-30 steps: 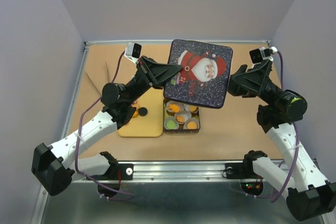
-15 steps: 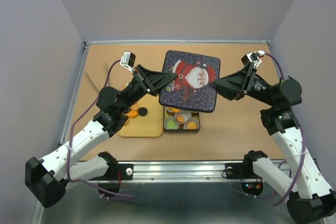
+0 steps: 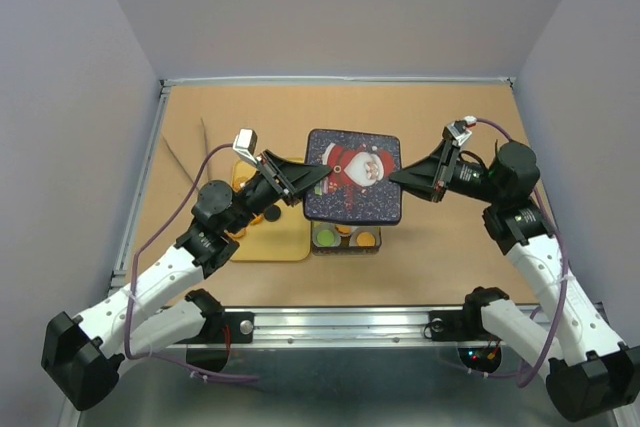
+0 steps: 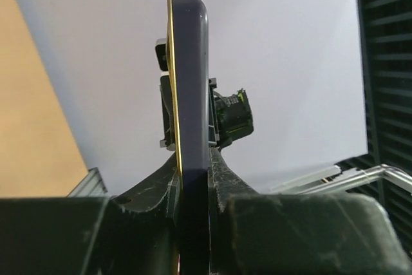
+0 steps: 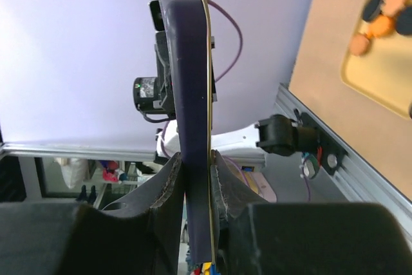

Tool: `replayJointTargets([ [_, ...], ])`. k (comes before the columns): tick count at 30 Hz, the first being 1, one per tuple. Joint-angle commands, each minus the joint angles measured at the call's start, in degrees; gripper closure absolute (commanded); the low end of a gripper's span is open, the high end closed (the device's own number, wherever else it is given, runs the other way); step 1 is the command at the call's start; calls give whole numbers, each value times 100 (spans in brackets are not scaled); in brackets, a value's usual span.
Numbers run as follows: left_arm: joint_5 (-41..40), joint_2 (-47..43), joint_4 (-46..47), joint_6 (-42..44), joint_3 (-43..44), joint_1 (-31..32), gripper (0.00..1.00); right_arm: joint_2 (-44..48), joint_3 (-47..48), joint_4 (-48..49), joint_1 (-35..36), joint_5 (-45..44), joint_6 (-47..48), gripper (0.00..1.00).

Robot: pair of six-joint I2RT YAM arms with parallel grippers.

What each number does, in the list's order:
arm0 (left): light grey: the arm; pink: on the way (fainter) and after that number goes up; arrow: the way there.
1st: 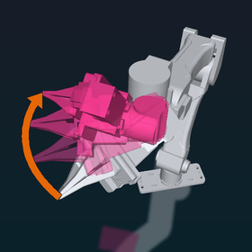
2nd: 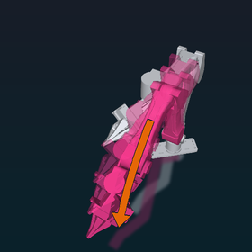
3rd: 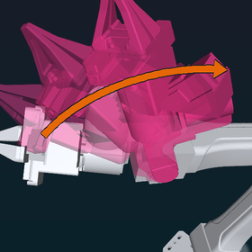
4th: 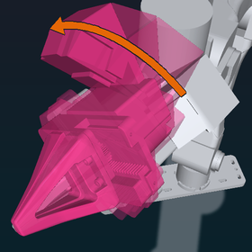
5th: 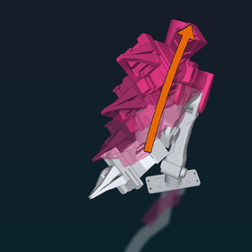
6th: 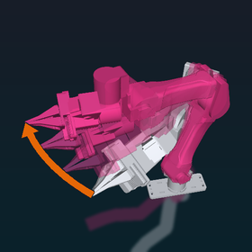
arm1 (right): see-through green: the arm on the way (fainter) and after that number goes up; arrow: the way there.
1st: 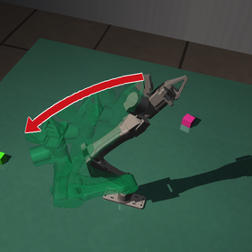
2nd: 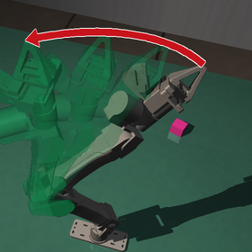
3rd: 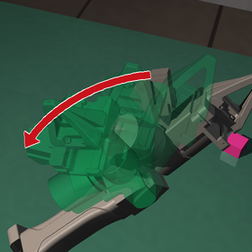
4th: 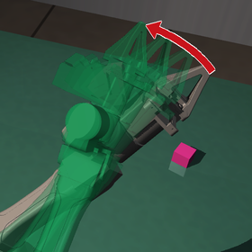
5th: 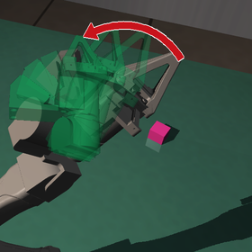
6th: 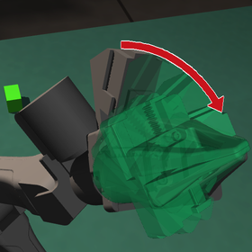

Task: Pack the cookies

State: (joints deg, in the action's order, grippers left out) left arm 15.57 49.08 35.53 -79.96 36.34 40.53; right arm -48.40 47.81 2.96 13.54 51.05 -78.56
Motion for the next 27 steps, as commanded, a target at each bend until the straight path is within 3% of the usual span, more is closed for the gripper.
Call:
replayJointTargets([
  [1, 218, -241, -195, 367, -407, 25, 92, -3, -351, -191, 17, -130, 456, 89],
  [4, 244, -285, -257, 464, -802, 25, 79, -38, -641, -217, 17, -165, 631, 90],
  [5, 262, -276, -274, 499, -865, 33, 64, -99, -789, -217, 17, -174, 736, 91],
  [9, 279, -180, -327, 666, -1120, 25, 45, -283, -1037, -217, 17, -191, 1052, 91],
  [12, 314, -5, -345, 798, -1287, 34, 42, -608, -1204, -208, 17, -209, 1386, 92],
  [27, 412, 1428, -371, 1624, -1164, 7, 43, -1627, -2179, 116, 52, -754, 2284, 91],
])
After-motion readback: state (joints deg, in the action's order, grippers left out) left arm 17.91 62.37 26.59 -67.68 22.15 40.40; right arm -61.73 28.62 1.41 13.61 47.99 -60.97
